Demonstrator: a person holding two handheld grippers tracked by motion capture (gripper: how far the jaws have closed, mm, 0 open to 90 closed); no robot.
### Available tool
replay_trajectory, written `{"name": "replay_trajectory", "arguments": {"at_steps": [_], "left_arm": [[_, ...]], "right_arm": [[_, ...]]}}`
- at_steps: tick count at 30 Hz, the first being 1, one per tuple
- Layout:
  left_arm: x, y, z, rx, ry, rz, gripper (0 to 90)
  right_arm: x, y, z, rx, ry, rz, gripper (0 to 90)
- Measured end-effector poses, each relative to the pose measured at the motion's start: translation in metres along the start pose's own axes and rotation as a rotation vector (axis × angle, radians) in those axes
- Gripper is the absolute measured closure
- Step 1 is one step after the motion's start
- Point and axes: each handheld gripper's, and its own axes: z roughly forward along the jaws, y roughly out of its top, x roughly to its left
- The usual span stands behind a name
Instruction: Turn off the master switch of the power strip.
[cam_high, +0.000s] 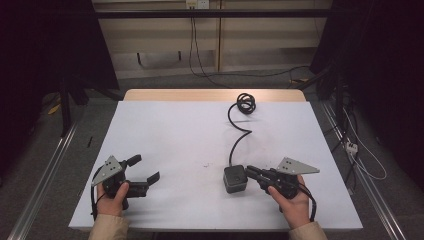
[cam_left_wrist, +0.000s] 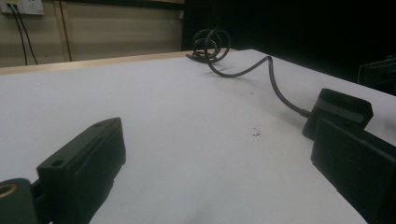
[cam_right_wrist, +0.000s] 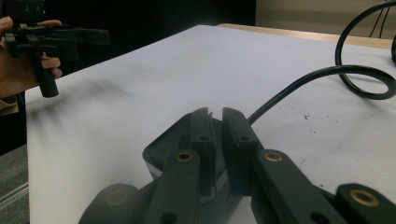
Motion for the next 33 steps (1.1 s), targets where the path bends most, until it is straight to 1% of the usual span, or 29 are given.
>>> {"name": "replay_trajectory", "arguments": {"at_steps": [5, 7, 11, 33], "left_arm": [[0.0, 0.0, 0.0, -0.003, 0.0, -0.005, 2.8], [0.0, 0.0, 0.0, -0.001, 0.0, -0.003, 2.7], [0.0, 0.0, 0.0, 0.0, -0.002, -0.005, 2.8], [0.0, 0.0, 0.0, 0.002, -0.004, 0.0, 2.7]], "right_arm": [[0.001, 0.001, 0.004, 0.005, 0.012, 0.004, 84.8], [0.002, 0.001, 0.005, 0.012, 0.011, -0.003, 85.5], [0.002, 0.001, 0.006, 0.008, 0.011, -0.003, 86.0], [0.005, 0.003, 0.013, 0.022, 0.034, -0.026, 90.0]]}}
